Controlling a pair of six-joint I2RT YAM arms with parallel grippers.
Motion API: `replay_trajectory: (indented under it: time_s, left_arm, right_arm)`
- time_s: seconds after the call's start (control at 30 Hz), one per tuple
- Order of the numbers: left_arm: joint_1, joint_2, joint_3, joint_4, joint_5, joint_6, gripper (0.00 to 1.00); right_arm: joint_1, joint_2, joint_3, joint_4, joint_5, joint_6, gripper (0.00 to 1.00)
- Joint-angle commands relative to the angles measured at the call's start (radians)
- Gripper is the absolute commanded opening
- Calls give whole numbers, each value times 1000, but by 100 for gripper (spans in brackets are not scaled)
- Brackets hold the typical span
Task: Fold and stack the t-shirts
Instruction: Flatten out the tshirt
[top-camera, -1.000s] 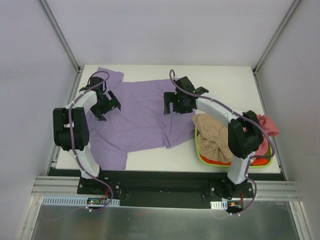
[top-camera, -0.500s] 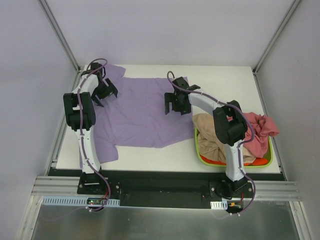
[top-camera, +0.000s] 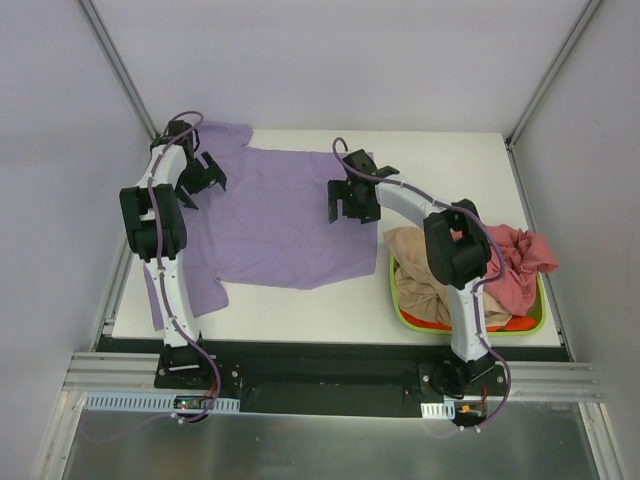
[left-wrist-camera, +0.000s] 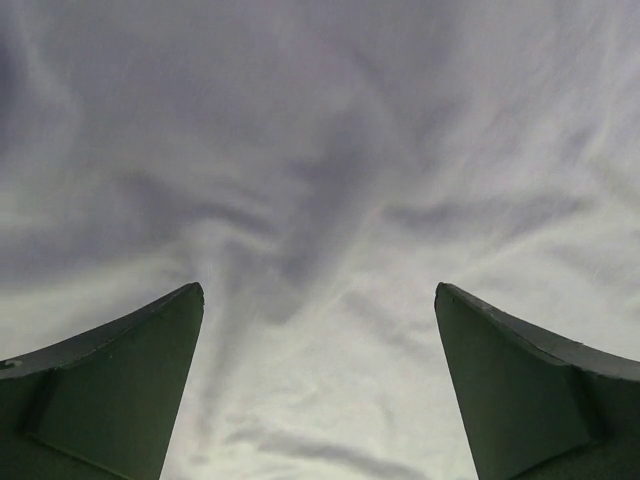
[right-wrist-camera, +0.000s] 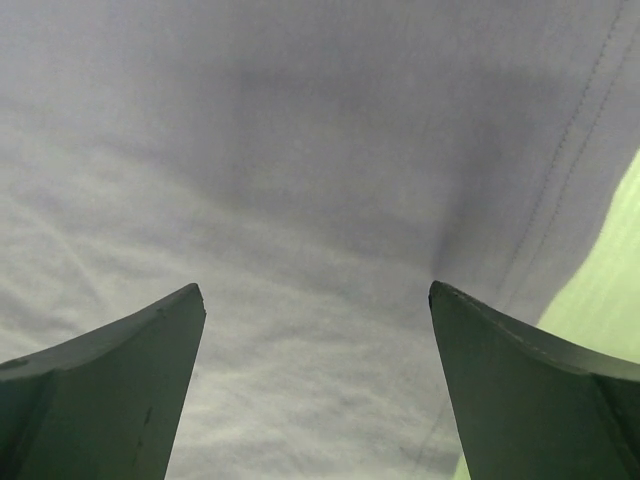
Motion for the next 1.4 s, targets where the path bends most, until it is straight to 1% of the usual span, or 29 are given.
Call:
replay_trajectory:
  time_s: [0.0, 0.07, 0.1, 0.17, 0.23, 0.27, 0.33, 0.4, 0.43, 0.5, 0.6, 0.7, 0.8, 0.87, 0.97, 1.0, 1.07, 1.13, 1.2, 1.23, 1.37]
  left_arm:
    - [-27, -250, -113, -35, -21, 31, 99]
    - [-38, -345, -206, -25, -49, 25, 99]
    - [-44, -420, -275, -9, -49, 15, 99]
    - [-44, -532, -430, 66, -11, -5, 99]
    - [-47, -639, -593, 147, 78, -19, 99]
    - [-52, -696, -675, 175, 97, -38, 99]
    - [-66, -788, -804, 219, 91, -58, 99]
    - [-72, -862, -907, 247, 77, -76, 99]
    - [-73, -891, -953, 258, 75, -79, 99]
    - [-70, -928, -1018, 267, 34, -84, 99]
    - [-70, -933, -1078, 272, -21, -82, 99]
    - [-70, -911, -1093, 273, -21, -62, 99]
    - [-72, -899, -1104, 284, -27, -53, 99]
    - [-72, -885, -1106, 288, -49, -42, 99]
    - [-70, -864, -1103, 288, -80, -24, 99]
    - [-70, -856, -1101, 288, -87, -18, 99]
    - [-72, -844, -1101, 288, -97, -16, 99]
    - [-72, -839, -1097, 288, -97, -10, 99]
    - [-72, -839, -1096, 288, -95, -9, 99]
    - [-72, -839, -1098, 288, -100, -9, 99]
    - [-69, -839, -1101, 287, -116, -7, 99]
  right_arm:
    - [21, -210, -40, -21, -11, -89, 96]
    - [54, -294, -122, 4, 0, -125, 96]
    - [75, -337, -168, 21, -10, -147, 96]
    - [116, -413, -259, 48, -59, -232, 96]
    - [165, -466, -345, 56, -145, -382, 96]
    - [199, -492, -402, 49, -168, -466, 96]
    - [259, -512, -441, 3, -150, -604, 97]
    - [287, -494, -444, -43, -142, -680, 99]
    - [291, -473, -438, -59, -147, -703, 94]
    - [291, -425, -417, -77, -136, -735, 87]
    - [296, -353, -389, -57, -113, -758, 85]
    - [305, -286, -341, -94, -106, -775, 80]
    - [308, -240, -334, -99, -64, -781, 78]
    - [310, -214, -321, -96, -34, -786, 72]
    - [310, -197, -315, -93, -20, -787, 60]
    - [310, -194, -317, -90, -21, -787, 53]
    - [310, -195, -321, -86, -6, -790, 32]
    - [310, -203, -318, -114, -4, -800, 16]
    - [308, -221, -291, -163, -15, -813, 5]
    - [310, -235, -277, -189, -17, -824, 1]
    - [307, -253, -211, -263, 0, -890, 2]
